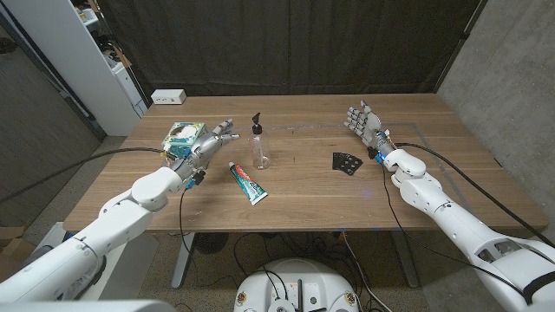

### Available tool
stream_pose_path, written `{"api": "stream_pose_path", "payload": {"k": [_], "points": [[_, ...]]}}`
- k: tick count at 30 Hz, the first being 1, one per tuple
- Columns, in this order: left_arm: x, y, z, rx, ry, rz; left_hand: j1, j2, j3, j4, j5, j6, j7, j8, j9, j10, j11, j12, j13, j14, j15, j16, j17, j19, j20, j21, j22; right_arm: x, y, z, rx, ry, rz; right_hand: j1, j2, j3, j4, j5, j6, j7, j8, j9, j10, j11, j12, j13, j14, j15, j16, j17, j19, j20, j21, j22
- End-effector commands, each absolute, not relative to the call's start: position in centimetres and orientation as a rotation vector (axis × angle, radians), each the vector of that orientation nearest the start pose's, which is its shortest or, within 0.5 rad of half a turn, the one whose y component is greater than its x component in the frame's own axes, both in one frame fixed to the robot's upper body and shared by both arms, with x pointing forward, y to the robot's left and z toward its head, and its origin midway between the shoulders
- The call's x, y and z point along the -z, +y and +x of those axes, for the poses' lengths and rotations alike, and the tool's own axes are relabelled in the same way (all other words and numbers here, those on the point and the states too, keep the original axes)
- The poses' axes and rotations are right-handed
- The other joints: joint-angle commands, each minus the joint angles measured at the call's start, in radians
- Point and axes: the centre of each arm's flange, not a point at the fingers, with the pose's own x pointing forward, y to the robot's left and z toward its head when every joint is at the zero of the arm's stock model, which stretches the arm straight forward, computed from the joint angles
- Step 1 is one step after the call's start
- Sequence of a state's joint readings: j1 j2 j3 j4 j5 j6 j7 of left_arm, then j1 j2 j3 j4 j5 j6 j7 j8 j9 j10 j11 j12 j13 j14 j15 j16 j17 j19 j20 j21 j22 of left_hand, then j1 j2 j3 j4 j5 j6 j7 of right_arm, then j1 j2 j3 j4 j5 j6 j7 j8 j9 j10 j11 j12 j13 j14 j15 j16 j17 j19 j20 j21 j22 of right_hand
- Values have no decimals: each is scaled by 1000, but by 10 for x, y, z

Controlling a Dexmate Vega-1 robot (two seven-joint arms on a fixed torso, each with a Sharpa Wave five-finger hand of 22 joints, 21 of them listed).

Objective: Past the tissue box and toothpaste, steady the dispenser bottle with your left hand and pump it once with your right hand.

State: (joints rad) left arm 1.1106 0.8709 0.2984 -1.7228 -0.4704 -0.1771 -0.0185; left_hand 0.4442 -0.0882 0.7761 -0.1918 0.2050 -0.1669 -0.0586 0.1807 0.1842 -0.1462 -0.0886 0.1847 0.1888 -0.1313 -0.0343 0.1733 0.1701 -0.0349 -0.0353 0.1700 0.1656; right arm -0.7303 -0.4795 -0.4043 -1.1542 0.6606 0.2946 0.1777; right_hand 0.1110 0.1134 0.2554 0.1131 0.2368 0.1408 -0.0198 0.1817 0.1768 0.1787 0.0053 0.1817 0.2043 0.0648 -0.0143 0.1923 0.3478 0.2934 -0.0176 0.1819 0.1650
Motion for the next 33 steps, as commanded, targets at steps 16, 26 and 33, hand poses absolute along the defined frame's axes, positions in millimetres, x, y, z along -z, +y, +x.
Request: {"api": "stream_pose_path", "payload": {"k": [16, 26, 33], "points": [[55, 279, 601, 429, -530, 537, 64, -10, 21, 0, 5, -72, 13, 17, 5, 5, -1, 22, 8, 27, -53, 16, 5, 28, -115, 21, 2, 18, -281, 666, -294, -586, 2, -12, 10, 11, 0, 2, 4, -5, 8, 3, -8, -1, 12, -3, -1, 5, 8, -7, -3, 8, 6, 3], [50, 274, 614, 454, -546, 576, 85, -21, 23, 0, -1, -55, 16, 31, 7, -8, 4, 19, 8, 26, -48, 12, 5, 16, -103, 14, 1, 16, -281, 663, -292, -589, -5, -15, 10, 12, 0, 2, 4, -7, 8, 3, -8, -1, 12, -4, 0, 7, 10, -9, -3, 9, 6, 4], [44, 272, 623, 479, -553, 595, 109, -33, 24, 0, -5, -39, 5, 42, 8, 21, -8, 30, 8, 58, -62, 20, 4, 24, -91, 16, 1, 12, -282, 663, -289, -595, -10, -16, 10, 14, 0, 2, 5, -7, 9, 3, -8, 0, 13, -5, 1, 8, 10, -11, -3, 11, 6, 4]]}}
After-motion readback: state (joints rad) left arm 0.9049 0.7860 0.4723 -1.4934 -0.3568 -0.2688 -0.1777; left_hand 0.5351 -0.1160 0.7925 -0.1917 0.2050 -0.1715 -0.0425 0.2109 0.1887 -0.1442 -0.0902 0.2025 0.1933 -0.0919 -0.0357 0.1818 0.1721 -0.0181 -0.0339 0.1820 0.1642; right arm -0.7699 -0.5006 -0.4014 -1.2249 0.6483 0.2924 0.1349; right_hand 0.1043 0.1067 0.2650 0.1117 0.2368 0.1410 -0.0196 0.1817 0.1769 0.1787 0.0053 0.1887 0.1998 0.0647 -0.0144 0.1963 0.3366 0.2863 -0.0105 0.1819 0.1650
